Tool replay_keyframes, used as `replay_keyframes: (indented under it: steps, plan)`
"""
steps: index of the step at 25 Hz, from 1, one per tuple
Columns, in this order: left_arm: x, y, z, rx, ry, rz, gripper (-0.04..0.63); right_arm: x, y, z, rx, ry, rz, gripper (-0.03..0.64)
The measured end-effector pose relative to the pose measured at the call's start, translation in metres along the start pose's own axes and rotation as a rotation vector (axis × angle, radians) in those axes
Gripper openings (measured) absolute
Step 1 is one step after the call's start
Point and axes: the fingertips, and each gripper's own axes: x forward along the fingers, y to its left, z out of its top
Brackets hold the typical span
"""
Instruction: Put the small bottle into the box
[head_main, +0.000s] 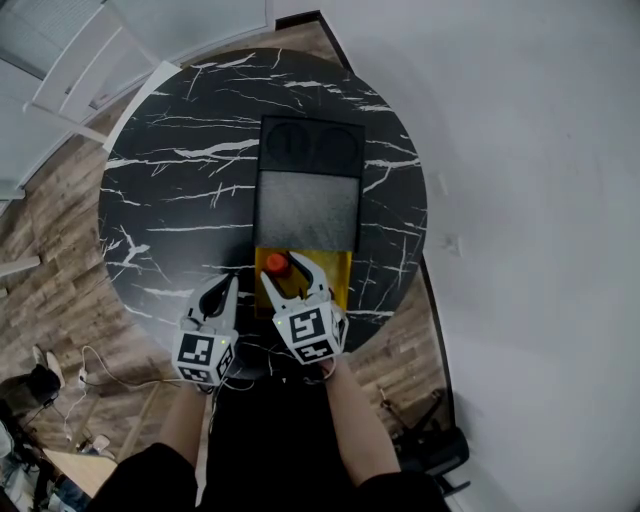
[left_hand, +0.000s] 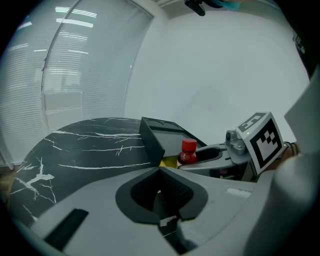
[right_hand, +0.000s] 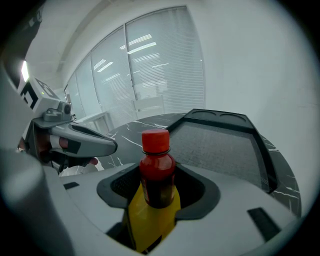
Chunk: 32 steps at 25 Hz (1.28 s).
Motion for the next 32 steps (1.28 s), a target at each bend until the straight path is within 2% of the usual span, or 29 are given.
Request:
replay_keyframes:
  steps: [14, 32]
  plan:
    - [-0.0007, 0.0014, 0.0001, -0.003, -0.001, 0.007, -0.002, 0.0083, 0.004, -0.0019, -0.007, 0.032, 0.018, 0.209]
    - [-0.001, 0.0028, 0.0035, -0.004, -0.001, 0.0, -0.002, 0.0089, 0.0021, -0.0049, 0.038, 0.054, 0.012, 0.21]
